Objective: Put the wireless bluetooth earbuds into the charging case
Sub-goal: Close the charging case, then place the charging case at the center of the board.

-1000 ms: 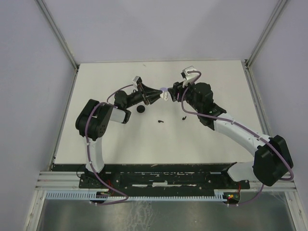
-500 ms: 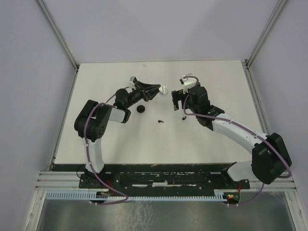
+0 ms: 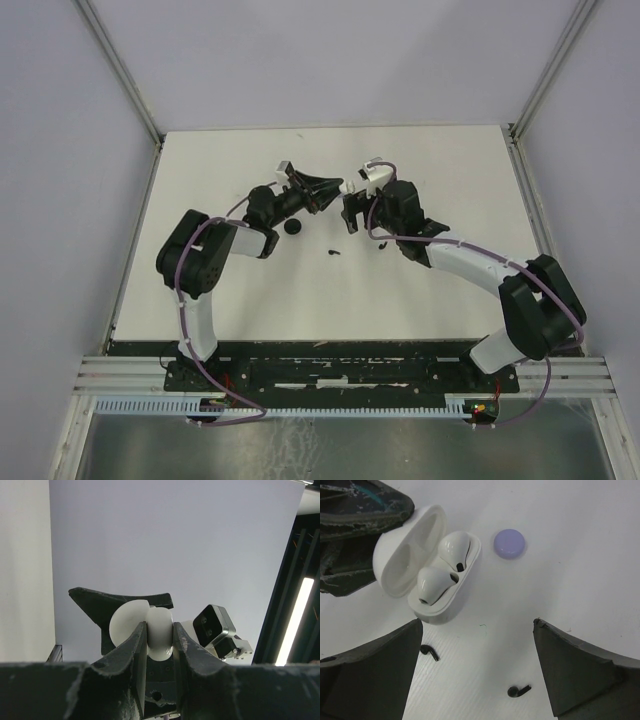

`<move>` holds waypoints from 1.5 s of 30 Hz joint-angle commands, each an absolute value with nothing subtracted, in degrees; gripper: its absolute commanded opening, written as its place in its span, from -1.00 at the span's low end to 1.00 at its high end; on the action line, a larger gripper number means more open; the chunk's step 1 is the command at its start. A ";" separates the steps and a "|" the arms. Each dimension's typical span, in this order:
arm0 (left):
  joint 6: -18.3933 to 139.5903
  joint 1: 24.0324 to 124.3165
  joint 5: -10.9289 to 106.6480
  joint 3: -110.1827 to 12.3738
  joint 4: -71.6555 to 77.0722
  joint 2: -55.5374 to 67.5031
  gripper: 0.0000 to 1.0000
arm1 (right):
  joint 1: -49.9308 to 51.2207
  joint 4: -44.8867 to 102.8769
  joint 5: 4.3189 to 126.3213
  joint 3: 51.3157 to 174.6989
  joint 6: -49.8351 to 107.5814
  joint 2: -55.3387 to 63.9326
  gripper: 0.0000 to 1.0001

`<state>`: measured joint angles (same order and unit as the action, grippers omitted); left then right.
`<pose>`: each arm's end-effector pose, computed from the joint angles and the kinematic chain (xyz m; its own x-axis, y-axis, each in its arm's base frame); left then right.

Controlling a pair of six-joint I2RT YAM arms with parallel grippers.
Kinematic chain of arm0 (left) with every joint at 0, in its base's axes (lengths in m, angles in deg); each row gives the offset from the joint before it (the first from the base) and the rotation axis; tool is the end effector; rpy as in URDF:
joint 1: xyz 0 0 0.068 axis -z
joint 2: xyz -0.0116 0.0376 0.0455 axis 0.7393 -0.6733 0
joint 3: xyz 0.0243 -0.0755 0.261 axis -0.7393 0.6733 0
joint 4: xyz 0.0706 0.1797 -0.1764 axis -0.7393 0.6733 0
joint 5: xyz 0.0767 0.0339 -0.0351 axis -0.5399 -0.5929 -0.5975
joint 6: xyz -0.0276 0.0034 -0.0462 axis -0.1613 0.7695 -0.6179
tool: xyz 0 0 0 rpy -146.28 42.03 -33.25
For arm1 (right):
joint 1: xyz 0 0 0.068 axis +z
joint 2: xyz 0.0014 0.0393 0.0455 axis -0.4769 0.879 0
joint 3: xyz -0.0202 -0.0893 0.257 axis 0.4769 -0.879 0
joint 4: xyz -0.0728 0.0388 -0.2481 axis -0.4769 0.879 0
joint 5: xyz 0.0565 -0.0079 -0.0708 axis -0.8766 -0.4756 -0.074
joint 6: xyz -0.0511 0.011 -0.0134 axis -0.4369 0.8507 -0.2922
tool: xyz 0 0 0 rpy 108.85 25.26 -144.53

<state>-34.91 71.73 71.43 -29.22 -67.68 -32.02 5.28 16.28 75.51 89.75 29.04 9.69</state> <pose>0.3563 -0.1796 0.1917 -0.8358 -0.5163 0.1867 -0.0653 -0.2442 -0.9675 0.2851 0.1886 0.2483 -0.3721 -0.1027 -0.9225 -0.4793 0.8724 0.0961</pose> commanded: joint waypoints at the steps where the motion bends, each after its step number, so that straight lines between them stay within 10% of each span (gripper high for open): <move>1: -33.09 71.89 71.14 -28.04 -70.47 -28.75 -0.94 | 5.60 10.21 78.47 92.58 30.30 10.25 0.99; 22: -31.43 69.29 72.55 -25.05 -70.09 -30.89 -0.94 | 5.39 13.90 92.99 92.78 29.93 10.59 0.99; 28: -16.52 64.03 71.21 -29.06 -51.92 -29.48 -0.94 | 5.33 35.12 83.50 104.76 29.56 17.22 0.99; 45: 3.77 59.05 66.40 -48.79 -24.73 -37.16 -0.94 | 11.48 37.52 65.54 118.06 29.22 32.71 0.98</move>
<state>-4.03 59.64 68.24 -44.87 -31.02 -35.43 8.51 38.71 69.17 112.00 30.09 29.21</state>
